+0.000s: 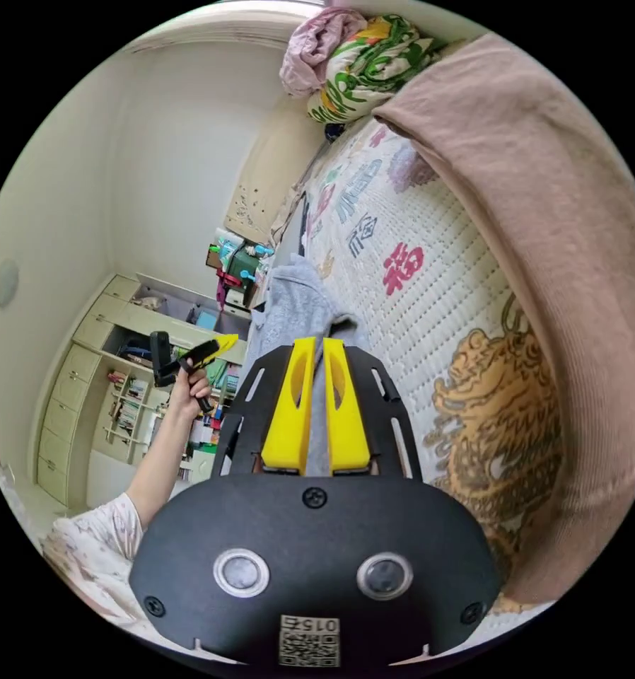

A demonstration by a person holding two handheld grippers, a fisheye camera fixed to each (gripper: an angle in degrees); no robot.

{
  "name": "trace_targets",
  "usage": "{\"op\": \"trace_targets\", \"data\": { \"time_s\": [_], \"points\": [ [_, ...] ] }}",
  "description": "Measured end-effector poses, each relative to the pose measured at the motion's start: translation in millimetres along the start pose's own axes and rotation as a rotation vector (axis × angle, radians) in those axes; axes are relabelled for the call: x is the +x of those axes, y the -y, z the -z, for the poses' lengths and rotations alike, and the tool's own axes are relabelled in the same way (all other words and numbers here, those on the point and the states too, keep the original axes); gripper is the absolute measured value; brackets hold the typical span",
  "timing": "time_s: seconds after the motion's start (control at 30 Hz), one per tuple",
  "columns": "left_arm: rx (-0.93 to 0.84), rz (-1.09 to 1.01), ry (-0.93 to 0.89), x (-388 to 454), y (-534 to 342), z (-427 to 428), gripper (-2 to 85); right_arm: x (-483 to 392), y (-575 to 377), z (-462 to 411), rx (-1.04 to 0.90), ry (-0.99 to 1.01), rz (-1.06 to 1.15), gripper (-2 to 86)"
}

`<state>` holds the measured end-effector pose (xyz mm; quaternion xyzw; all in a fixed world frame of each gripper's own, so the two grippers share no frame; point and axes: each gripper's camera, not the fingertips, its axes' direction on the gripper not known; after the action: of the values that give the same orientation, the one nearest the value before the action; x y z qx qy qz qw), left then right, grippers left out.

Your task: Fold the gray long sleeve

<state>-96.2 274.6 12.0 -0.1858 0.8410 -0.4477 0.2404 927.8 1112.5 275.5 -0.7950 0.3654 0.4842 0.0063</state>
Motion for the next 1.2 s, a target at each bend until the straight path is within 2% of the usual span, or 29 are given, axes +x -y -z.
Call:
{"op": "trace_targets", "data": {
  "time_s": [0.03, 0.1, 0.13, 0.2, 0.3, 0.4, 0.47, 0.5, 0.57, 0.67, 0.77, 0.87, 1.03, 1.1, 1.2],
  "points": [
    [0.0, 0.007, -0.008, -1, -20, 8, 8.7, 0, -10, 5, 0.012, 0.009, 0.044, 2.4],
    [0.043, 0.078, -0.078, -6, -114, 36, 9.0, -29, -53, 14, 0.057, 0.057, 0.424, 3.3],
    [0.052, 0.097, -0.103, -6, -138, 40, 8.9, -40, -65, 12, 0.029, 0.08, 0.541, 3.7],
    [0.095, 0.143, -0.113, 3, -227, 49, 9.0, -73, -124, -9, -0.229, 0.222, 0.91, 5.3],
    [0.164, 0.233, -0.035, 7, -309, 56, 9.1, -82, -224, -43, -0.438, 0.3, 1.1, 7.6],
    [0.187, 0.284, -0.057, 0, -346, 50, 9.3, -68, -332, -84, -0.614, 0.202, 1.252, 10.4],
    [0.146, 0.286, -0.062, -2, -352, 38, 9.9, -51, -383, -104, -0.673, 0.143, 1.297, 10.4],
    [0.11, 0.287, -0.07, -2, -355, 28, 10.0, -42, -410, -116, -0.707, 0.031, 1.344, 10.0],
    [0.089, 0.297, -0.07, -1, -360, 18, 9.7, -28, -438, -122, -0.68, -0.058, 1.382, 10.1],
    [0.112, 0.326, -0.041, -3, -376, 12, 8.4, -3, -462, -131, -0.723, -0.043, 1.306, 9.5],
    [0.13, 0.348, -0.053, -9, -394, 6, 7.8, 28, -479, -150, -0.791, -0.164, 1.257, 5.1],
    [0.17, 0.384, -0.033, -7, -416, 5, 7.9, 57, -490, -156, -0.838, -0.148, 1.158, 5.3],
    [0.268, 0.409, -0.005, -7, -455, 8, 8.4, 94, -512, -134, -0.642, -0.16, 1.184, 9.2],
    [0.263, 0.423, -0.01, -12, -464, 2, 8.4, 114, -529, -143, -0.67, -0.174, 1.211, 11.1],
    [0.205, 0.402, -0.026, -16, -470, -14, 6.2, 144, -556, -169, -0.78, -0.257, 1.262, 8.5]
  ]
}}
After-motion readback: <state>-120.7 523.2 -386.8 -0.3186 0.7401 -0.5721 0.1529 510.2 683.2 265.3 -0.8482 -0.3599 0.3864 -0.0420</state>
